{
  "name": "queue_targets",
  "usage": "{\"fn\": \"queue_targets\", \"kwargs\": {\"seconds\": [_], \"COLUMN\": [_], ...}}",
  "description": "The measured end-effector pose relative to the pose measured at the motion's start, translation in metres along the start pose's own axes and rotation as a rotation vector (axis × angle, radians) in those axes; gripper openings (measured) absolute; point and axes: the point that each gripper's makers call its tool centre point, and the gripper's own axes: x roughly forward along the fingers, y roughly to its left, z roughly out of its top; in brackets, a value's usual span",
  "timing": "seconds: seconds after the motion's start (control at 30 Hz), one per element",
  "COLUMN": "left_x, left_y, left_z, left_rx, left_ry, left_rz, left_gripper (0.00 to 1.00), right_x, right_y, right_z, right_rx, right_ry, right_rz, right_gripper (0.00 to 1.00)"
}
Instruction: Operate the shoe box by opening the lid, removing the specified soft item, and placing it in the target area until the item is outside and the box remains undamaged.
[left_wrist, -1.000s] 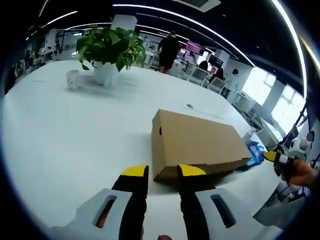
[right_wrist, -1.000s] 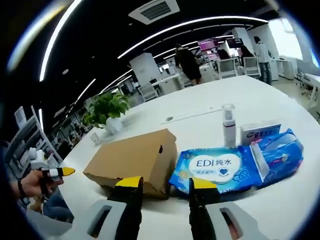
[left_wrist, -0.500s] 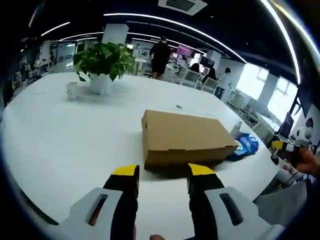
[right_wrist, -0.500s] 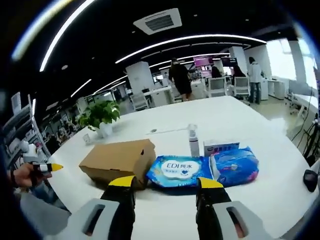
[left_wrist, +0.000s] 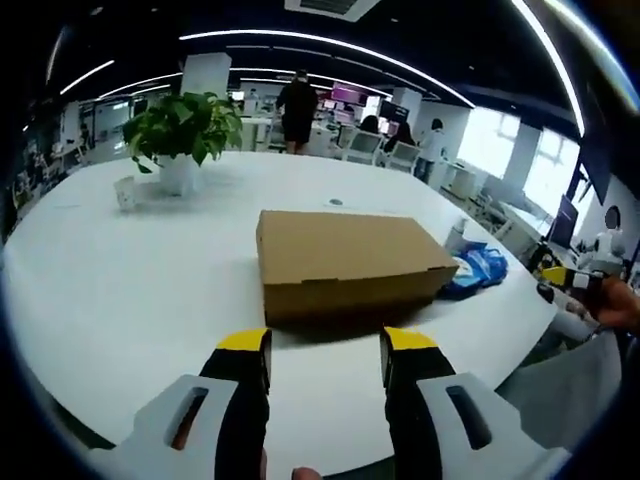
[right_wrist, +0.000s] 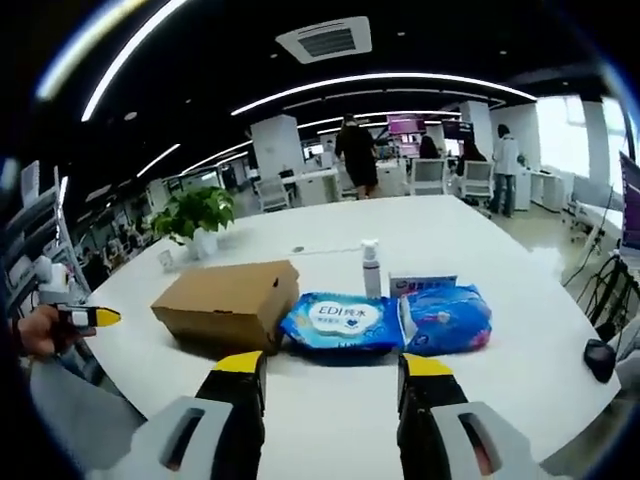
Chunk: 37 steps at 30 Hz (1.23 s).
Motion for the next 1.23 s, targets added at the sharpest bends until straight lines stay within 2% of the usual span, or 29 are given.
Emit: {"fn": "queue_targets", "kwargs": {"seconds": [0.1,0.2,0.37,0.67,1.23], "left_x": [0.0,0.003,0.005,0.004,0.004], "left_y": [0.0,-0.002,-0.008,-0.007,-0.011], "left_z": [0.001,-0.004,-0.008,-0.01,-0.013], "left_rx": [0.008,0.029,0.043,0.037,0.033], "left_ry": [0.0,0.026,0.047,0.055,0.064], "left_rz": [0.0,-0.004,-0.013,-0.008,-0.019], "left_gripper": [0.44,0.44,0.44,0.44,0.43], "right_x": [0.002,0.004,0.005,0.002,0.003], "right_y": [0.004,0.01,0.012,0.003,-0.001], "right_z": [0.0,-0.002,-0.003,-0.004,-0.011], "right_rx": [-0.018,-0.101,-0.181,-0.171,-0.183], "right_ry": [-0.001,0.022,0.039,0.043,0.074], "right_rz": [0.004,0.012,-0.001,-0.033,-0.045], "right_gripper": [0.51,0.51,0.51,0.51,0.51]}}
